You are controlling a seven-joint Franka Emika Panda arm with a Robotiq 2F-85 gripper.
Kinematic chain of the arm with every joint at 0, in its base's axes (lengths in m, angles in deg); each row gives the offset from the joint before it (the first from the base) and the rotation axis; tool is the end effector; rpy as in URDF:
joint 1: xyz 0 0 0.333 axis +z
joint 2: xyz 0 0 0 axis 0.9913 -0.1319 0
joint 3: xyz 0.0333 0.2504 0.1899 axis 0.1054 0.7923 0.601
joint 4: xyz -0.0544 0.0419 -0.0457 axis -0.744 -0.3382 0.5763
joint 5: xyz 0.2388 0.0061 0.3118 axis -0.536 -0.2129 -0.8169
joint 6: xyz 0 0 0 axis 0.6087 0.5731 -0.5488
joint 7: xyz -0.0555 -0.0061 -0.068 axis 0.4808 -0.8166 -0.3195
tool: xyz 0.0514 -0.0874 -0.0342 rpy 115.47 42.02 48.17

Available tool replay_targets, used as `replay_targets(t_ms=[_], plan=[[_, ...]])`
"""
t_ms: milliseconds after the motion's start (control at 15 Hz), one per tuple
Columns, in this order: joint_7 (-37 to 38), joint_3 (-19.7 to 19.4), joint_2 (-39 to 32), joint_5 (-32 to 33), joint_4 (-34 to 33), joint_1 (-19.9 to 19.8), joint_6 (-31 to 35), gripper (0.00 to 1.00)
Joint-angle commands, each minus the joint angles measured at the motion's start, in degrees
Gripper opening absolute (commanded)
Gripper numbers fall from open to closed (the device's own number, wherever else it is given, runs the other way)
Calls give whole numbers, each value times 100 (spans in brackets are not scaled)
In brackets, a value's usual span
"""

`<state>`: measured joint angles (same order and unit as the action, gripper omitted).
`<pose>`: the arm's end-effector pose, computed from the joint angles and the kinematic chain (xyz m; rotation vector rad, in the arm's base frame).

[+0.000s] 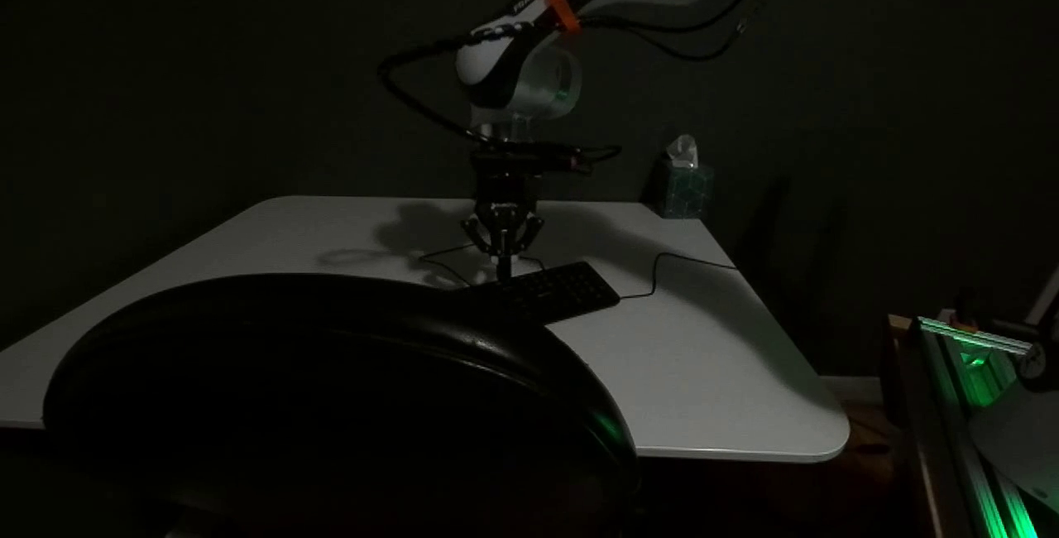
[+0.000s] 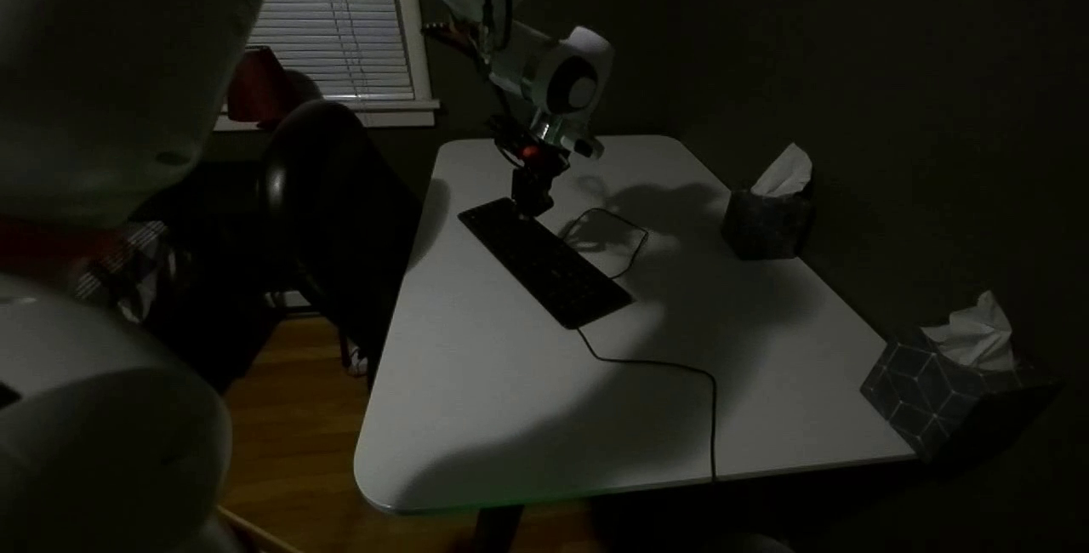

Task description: Press one key on the keyboard.

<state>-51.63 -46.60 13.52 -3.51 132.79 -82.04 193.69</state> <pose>0.6793 0.0202 0.2297 -2.7307 0.9625 0.4494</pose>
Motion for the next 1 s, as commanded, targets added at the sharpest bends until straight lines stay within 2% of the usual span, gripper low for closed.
replay_targets(t_ms=[0, 267, 533, 667, 733, 800, 933], plan=[[-413, -130, 988, 459, 948, 257, 425, 40], [-804, -145, 1827, 1079, 1754, 354, 1288, 71], [-1035, -92, 2576, 1318, 2488, 288, 2091, 99], [-1172, -100, 2934, 1443, 2908, 274, 2663, 100], [-1046, -56, 2407, 1304, 2226, 246, 2236, 96], [-1083, -53, 2573, 1338, 2411, 240, 2405, 100], [-1111, -51, 2778, 1367, 2628, 232, 2466, 100]])
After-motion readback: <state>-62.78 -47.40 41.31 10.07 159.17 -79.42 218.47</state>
